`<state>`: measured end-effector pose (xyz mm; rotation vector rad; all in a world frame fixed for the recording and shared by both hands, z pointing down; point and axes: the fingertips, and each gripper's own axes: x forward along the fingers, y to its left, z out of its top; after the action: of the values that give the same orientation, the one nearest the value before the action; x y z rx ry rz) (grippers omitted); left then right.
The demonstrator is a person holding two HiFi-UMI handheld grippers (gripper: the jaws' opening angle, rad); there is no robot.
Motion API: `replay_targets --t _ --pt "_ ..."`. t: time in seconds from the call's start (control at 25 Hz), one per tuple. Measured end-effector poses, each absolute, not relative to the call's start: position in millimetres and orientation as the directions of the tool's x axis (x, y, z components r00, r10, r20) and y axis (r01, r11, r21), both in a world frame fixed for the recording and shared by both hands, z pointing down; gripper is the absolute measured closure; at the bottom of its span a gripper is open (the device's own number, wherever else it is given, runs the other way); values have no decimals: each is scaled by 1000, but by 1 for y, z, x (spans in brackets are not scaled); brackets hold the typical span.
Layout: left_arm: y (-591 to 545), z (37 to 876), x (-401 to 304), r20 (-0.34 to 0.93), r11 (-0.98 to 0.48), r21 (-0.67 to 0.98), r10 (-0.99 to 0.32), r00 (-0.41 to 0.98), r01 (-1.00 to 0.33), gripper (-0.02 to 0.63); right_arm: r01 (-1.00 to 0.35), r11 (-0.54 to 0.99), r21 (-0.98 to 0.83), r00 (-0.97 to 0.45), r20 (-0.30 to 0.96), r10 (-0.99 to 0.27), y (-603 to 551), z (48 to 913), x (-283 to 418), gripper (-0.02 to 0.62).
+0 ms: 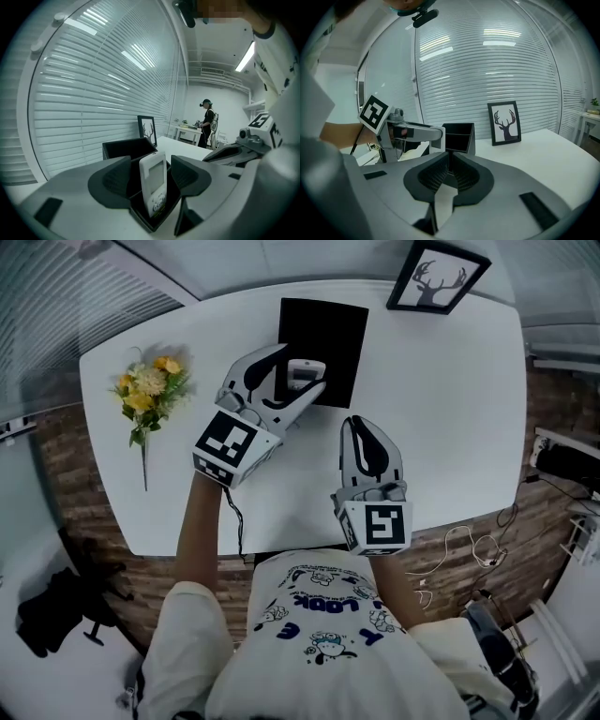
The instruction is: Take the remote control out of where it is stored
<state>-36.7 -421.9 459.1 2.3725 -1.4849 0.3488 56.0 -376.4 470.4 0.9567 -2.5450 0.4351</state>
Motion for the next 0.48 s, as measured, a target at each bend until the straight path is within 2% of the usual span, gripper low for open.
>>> replay_targets --t 0.36,0.48 --pt "-426 474 -36 388 -491 158 -767 511 -857 342 -678 718 -160 -690 475 -546 -382 482 55 549" --pt "-424 475 -32 395 -522 147 -748 533 -840 392 -676 718 -164 -691 482 -540 -383 485 55 549"
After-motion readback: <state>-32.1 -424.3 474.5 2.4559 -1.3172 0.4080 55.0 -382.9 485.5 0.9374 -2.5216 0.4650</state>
